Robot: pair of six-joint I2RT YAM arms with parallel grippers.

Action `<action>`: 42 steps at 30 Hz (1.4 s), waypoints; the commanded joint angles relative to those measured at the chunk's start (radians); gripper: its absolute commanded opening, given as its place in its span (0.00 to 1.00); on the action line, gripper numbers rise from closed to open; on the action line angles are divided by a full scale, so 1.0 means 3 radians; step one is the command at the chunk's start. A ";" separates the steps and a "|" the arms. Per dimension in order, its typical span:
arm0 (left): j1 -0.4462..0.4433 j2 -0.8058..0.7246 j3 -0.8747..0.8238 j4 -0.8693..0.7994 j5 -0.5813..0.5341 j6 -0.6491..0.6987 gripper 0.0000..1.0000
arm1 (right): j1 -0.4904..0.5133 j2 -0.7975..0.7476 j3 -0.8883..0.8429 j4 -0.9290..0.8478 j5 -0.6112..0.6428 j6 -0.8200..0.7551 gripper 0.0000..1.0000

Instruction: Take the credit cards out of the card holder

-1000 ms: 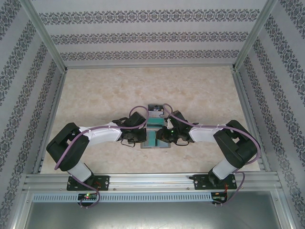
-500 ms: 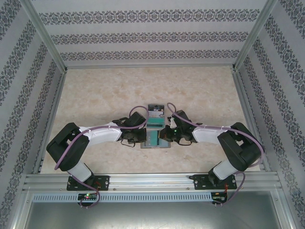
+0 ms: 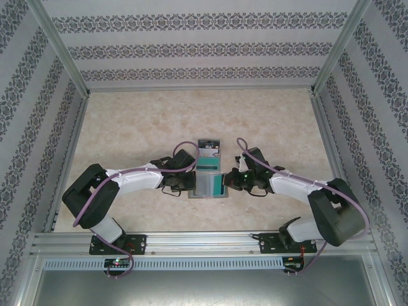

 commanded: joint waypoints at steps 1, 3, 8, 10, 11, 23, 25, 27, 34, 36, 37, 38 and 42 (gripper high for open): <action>-0.0035 0.0042 -0.0031 -0.0381 -0.0186 0.0079 0.00 | -0.0019 -0.0186 0.0057 -0.0368 0.0057 -0.0184 0.01; -0.0035 0.0005 -0.0002 -0.0406 -0.0200 0.0089 0.00 | -0.0019 -0.0273 0.0164 -0.0527 0.0050 -0.0261 0.00; -0.0030 -0.0125 0.0106 -0.0502 -0.0283 0.0137 0.00 | -0.0001 -0.0451 0.0508 -0.0988 0.0130 -0.0520 0.00; -0.0030 -0.0200 0.0150 -0.0529 -0.0325 0.0155 0.00 | 0.0023 -0.0495 0.0691 -0.1195 0.0216 -0.0677 0.00; -0.0025 -0.0245 0.0168 -0.0540 -0.0352 0.0161 0.01 | 0.0034 -0.0500 0.0788 -0.1289 0.0254 -0.0768 0.00; 0.0004 -0.0945 0.0111 -0.0545 -0.0823 0.0260 0.95 | 0.0381 -0.0125 0.1888 -0.1971 0.0941 -0.2370 0.00; 0.0035 -0.1086 0.0056 -0.0572 -0.0955 0.0259 1.00 | 0.0420 -0.0011 0.2030 -0.2039 0.1034 -0.2703 0.00; 0.0071 -0.1238 -0.0004 -0.0591 -0.1044 0.0275 1.00 | 0.0423 0.0135 0.2181 -0.2126 0.1048 -0.3032 0.00; 0.0141 -0.1705 -0.0210 -0.0662 -0.1425 0.0255 1.00 | 0.0634 0.0660 0.2684 -0.2422 0.1346 -0.4077 0.00; 0.0153 -0.1831 -0.0269 -0.0691 -0.1550 0.0230 1.00 | 0.0704 0.0802 0.2771 -0.2431 0.1527 -0.4340 0.00; 0.0156 -0.1880 -0.0294 -0.0697 -0.1604 0.0220 1.00 | 0.0724 0.0855 0.2803 -0.2411 0.1586 -0.4412 0.00; 0.0155 -0.1935 -0.0319 -0.0703 -0.1648 0.0216 1.00 | 0.0741 0.0914 0.2837 -0.2380 0.1635 -0.4471 0.00; 0.0164 -0.2110 -0.0417 -0.0690 -0.1771 0.0209 1.00 | 0.0769 0.1107 0.2970 -0.2346 0.1725 -0.4644 0.00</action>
